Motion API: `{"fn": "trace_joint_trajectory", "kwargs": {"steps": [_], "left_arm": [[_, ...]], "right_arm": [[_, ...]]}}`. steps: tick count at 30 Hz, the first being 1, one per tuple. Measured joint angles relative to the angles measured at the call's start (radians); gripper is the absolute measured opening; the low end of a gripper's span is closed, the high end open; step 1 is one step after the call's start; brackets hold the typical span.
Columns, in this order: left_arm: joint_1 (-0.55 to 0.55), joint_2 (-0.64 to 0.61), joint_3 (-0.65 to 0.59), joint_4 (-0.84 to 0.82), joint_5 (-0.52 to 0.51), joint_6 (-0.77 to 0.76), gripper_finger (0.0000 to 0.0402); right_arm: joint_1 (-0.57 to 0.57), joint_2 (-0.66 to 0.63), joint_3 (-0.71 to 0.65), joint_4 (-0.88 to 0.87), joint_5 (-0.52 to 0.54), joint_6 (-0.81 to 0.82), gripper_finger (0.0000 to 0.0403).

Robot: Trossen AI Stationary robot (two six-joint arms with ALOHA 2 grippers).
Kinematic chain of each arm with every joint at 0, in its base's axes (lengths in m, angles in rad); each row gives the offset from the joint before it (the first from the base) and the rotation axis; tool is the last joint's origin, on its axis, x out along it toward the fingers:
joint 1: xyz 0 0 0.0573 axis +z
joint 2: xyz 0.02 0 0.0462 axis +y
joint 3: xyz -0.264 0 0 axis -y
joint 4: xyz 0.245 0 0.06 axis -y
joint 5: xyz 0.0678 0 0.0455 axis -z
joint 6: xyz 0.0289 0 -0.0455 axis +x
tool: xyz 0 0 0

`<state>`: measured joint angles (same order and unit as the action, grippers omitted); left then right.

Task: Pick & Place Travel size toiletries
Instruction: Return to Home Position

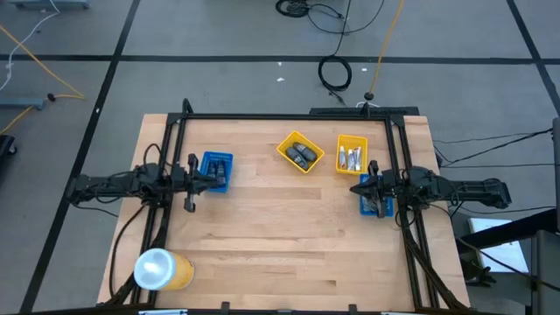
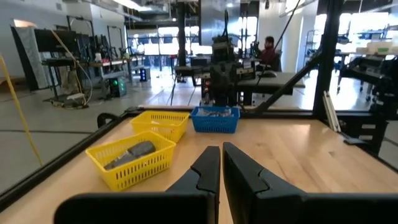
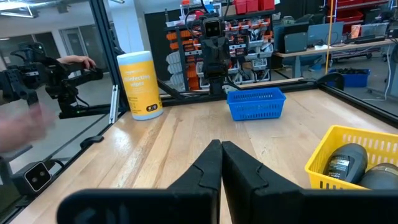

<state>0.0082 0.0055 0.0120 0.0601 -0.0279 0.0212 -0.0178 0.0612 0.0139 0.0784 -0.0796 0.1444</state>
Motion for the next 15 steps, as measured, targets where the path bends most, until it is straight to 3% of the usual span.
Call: {"fn": "trace_joint_trajectory", "kwargs": {"steps": [15], "left_arm": [[-0.013,0.000,0.006,-0.051,0.005,-0.035,0.0002]], "right_arm": [[0.000,0.000,0.000,0.000,0.000,0.000,0.0004]]}}
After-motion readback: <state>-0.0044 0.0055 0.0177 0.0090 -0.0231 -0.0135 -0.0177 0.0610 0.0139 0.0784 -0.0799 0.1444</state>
